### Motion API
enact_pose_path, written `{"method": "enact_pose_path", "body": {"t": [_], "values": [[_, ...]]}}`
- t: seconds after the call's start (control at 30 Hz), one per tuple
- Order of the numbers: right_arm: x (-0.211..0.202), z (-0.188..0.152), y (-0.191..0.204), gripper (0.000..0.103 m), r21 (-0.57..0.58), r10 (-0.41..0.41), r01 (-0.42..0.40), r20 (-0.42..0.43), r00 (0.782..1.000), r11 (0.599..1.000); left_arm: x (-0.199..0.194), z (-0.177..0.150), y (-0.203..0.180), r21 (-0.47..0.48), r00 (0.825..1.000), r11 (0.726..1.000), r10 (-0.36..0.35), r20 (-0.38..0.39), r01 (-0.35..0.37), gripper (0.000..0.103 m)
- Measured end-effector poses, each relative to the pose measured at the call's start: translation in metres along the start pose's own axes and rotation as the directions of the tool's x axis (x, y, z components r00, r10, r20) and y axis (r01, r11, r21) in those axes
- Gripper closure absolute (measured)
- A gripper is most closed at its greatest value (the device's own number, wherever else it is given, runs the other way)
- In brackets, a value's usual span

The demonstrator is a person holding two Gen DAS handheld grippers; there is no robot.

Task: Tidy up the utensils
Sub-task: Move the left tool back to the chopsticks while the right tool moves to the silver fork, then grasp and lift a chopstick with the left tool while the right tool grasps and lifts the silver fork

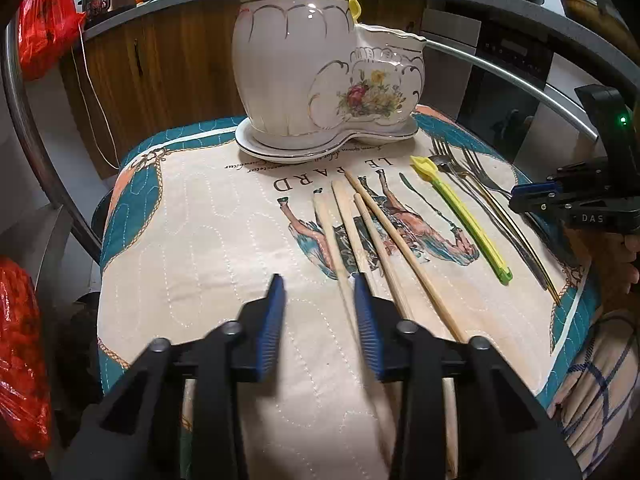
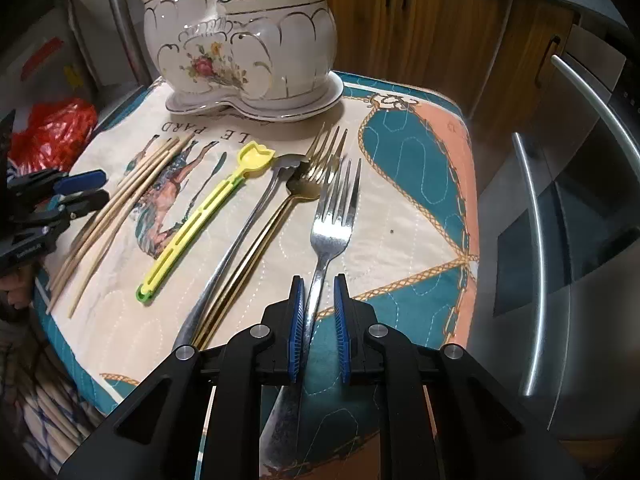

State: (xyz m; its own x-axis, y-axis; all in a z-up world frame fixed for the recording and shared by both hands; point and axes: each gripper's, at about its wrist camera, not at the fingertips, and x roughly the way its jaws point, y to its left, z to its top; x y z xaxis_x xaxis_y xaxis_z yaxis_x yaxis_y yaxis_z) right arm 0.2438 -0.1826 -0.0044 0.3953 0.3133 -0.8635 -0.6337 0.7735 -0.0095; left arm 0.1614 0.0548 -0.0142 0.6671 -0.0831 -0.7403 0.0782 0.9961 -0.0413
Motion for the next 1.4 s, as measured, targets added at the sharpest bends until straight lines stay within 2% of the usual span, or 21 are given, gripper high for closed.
{"method": "enact_pose_path", "body": {"t": [0.1,0.17,0.37,0.57,0.77,0.83,1.0,1.13,1.2,1.27,1.4], "values": [[0.000,0.002,0.002,0.090,-0.011,-0.003,0.003,-0.013,1.000,1.000,-0.001,0.000,0.002,-0.014,1.000,1.000,-0.015,-0.005,0.015,0.089],[0.000,0.003,0.002,0.091,-0.012,0.003,-0.003,-0.029,1.000,1.000,-0.002,0.001,0.005,-0.029,1.000,0.999,-0.024,-0.010,0.024,0.092],[0.005,0.015,-0.001,0.091,-0.015,0.028,-0.030,-0.112,0.993,0.999,0.000,0.005,0.011,-0.045,0.997,0.997,-0.058,-0.058,0.055,0.093],[0.011,0.027,0.005,0.091,-0.066,0.011,-0.025,-0.209,0.978,0.998,0.007,0.019,-0.001,0.058,0.980,0.998,-0.027,-0.195,0.039,0.093],[0.014,0.031,0.010,0.091,-0.097,-0.001,-0.025,-0.259,0.966,0.995,0.017,0.030,-0.006,0.111,0.946,0.993,0.000,-0.325,0.038,0.092],[0.015,0.034,0.011,0.091,-0.096,-0.007,-0.021,-0.277,0.961,0.995,0.019,0.034,-0.009,0.129,0.930,0.991,0.012,-0.368,0.038,0.092],[0.018,0.040,0.015,0.091,-0.104,-0.025,-0.009,-0.315,0.949,0.994,0.026,0.043,-0.016,0.189,0.877,0.980,0.035,-0.480,0.064,0.091],[0.018,0.040,0.014,0.091,-0.093,-0.024,-0.007,-0.328,0.944,0.996,0.033,0.051,-0.017,0.181,0.854,0.980,0.029,-0.519,0.077,0.091],[0.017,0.038,0.015,0.093,-0.082,-0.025,-0.002,-0.316,0.948,0.997,0.036,0.056,-0.017,0.181,0.852,0.981,0.034,-0.522,0.072,0.094],[0.017,0.038,0.010,0.094,-0.054,-0.010,-0.007,-0.300,0.954,0.999,0.036,0.057,-0.016,0.177,0.859,0.982,0.033,-0.510,0.067,0.096],[0.017,0.033,-0.006,0.096,0.034,0.057,-0.050,-0.276,0.959,0.998,0.030,0.055,0.001,0.102,0.883,0.992,-0.023,-0.470,0.080,0.097]]}}
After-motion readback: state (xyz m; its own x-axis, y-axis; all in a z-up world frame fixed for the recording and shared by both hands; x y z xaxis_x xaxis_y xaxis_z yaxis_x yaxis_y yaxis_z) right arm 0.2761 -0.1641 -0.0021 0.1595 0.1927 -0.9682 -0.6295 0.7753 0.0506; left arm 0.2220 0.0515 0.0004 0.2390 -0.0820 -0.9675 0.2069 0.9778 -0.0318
